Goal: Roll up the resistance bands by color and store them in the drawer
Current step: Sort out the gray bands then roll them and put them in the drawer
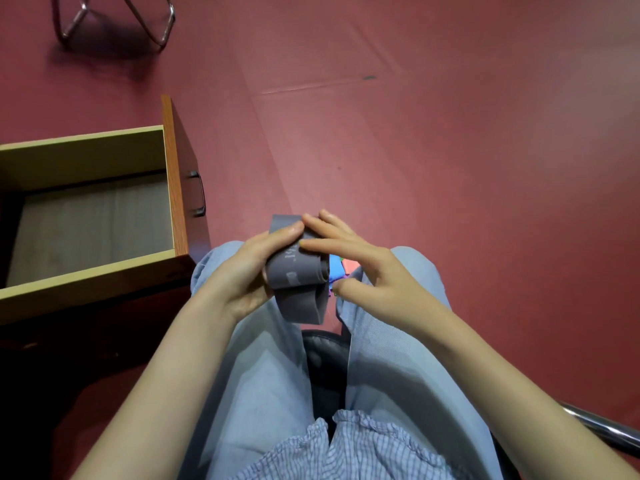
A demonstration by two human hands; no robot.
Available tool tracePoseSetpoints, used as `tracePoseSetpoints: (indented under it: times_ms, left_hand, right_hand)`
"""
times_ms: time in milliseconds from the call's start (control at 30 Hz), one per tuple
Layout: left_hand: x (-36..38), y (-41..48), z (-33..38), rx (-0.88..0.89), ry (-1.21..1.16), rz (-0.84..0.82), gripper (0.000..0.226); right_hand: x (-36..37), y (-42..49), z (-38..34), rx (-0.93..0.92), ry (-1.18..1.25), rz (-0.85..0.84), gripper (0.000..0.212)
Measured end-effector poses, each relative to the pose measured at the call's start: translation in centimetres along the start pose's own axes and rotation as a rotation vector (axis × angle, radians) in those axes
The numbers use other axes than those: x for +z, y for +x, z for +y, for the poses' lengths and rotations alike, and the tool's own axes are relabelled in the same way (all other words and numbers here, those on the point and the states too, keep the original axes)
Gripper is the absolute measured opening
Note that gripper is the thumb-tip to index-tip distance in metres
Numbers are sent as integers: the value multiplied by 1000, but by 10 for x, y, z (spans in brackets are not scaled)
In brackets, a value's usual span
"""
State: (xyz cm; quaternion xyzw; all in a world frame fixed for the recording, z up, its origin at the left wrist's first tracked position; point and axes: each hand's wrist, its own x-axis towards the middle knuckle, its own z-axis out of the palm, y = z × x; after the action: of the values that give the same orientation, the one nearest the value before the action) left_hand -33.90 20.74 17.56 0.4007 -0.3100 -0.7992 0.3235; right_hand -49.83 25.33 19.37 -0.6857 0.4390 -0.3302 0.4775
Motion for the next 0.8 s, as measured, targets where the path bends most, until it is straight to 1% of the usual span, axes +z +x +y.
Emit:
tracePoseSetpoints:
  times_ms: [67, 133, 167, 200, 233, 300, 367, 400, 500, 600, 700, 800]
  left_hand:
    - [2, -3, 0, 87, 72, 43, 33]
    - [6, -5, 0, 185, 98, 119, 23]
    - [7, -6, 0, 234, 107, 165, 18]
    - [7, -7, 0, 285, 118, 207, 16]
    - [7, -9, 1, 330, 135, 239, 16]
    - [1, -12, 0, 404, 148, 302, 20]
    - [-5, -15, 0, 456, 118, 352, 22]
    - [-11, -17, 0, 478, 97, 386, 23]
    - [-34, -25, 5, 499, 20, 479, 28]
    - [-64, -36, 17, 489, -12, 542, 29]
    - [-98, -45, 33, 472, -24, 585, 21]
    - [-138, -53, 47, 447, -29, 683, 20]
  right_hand:
    - [2, -3, -2, 60, 154, 35, 55]
    - [5, -3, -2, 120, 323, 172, 52]
    - [8, -1, 0, 173, 361, 230, 54]
    - [11, 2, 2, 239, 381, 240, 57]
    - [14, 5, 4, 308, 404, 207, 58]
    - [23, 15, 5, 382, 455, 86, 46]
    - [32, 25, 3, 373, 498, 40, 27]
    - [37, 31, 3, 360, 530, 36, 21]
    - [56, 53, 1, 342, 574, 24, 17]
    - [79, 81, -2, 345, 552, -46, 17]
    - [102, 115, -6, 363, 560, -120, 16]
    - [127, 154, -7, 393, 505, -213, 16]
